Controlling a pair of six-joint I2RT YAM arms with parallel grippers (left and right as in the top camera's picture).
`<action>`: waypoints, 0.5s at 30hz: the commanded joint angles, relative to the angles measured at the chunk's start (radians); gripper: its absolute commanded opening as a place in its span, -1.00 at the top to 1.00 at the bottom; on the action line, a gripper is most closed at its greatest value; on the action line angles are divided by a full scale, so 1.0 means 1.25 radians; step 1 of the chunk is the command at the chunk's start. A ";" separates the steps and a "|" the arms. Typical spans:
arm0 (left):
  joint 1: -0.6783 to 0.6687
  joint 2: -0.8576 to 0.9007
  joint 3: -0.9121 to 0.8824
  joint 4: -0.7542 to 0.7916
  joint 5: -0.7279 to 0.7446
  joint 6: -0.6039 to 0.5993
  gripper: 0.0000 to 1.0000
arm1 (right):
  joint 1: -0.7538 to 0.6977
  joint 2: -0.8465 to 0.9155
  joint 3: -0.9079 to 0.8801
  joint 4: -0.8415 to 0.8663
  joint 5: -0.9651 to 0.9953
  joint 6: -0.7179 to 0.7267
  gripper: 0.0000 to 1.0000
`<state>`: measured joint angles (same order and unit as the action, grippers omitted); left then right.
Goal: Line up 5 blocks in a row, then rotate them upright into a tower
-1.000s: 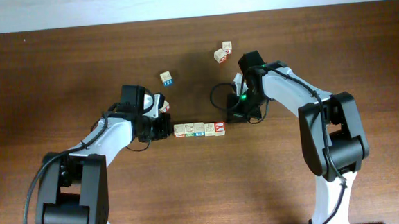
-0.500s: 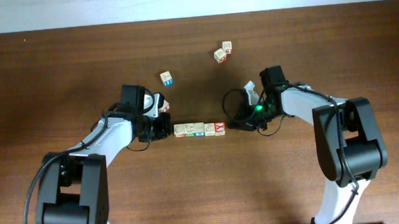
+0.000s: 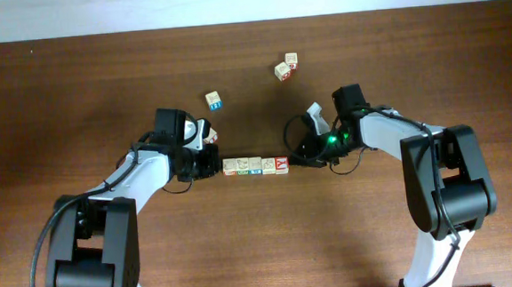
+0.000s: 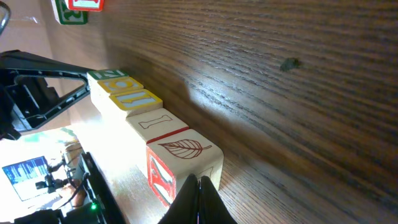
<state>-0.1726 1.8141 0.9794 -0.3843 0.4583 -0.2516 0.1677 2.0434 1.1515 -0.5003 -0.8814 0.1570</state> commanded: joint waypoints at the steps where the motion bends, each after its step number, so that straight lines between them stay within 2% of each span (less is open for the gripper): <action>1: -0.003 0.007 0.005 0.005 0.013 -0.005 1.00 | 0.013 -0.020 -0.006 -0.001 0.002 0.001 0.92; 15: -0.003 0.007 0.005 0.005 0.014 -0.005 1.00 | 0.023 -0.020 -0.006 -0.016 -0.005 0.009 0.92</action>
<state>-0.1726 1.8141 0.9794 -0.3805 0.4557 -0.2516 0.1783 2.0434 1.1515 -0.5224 -0.8619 0.1658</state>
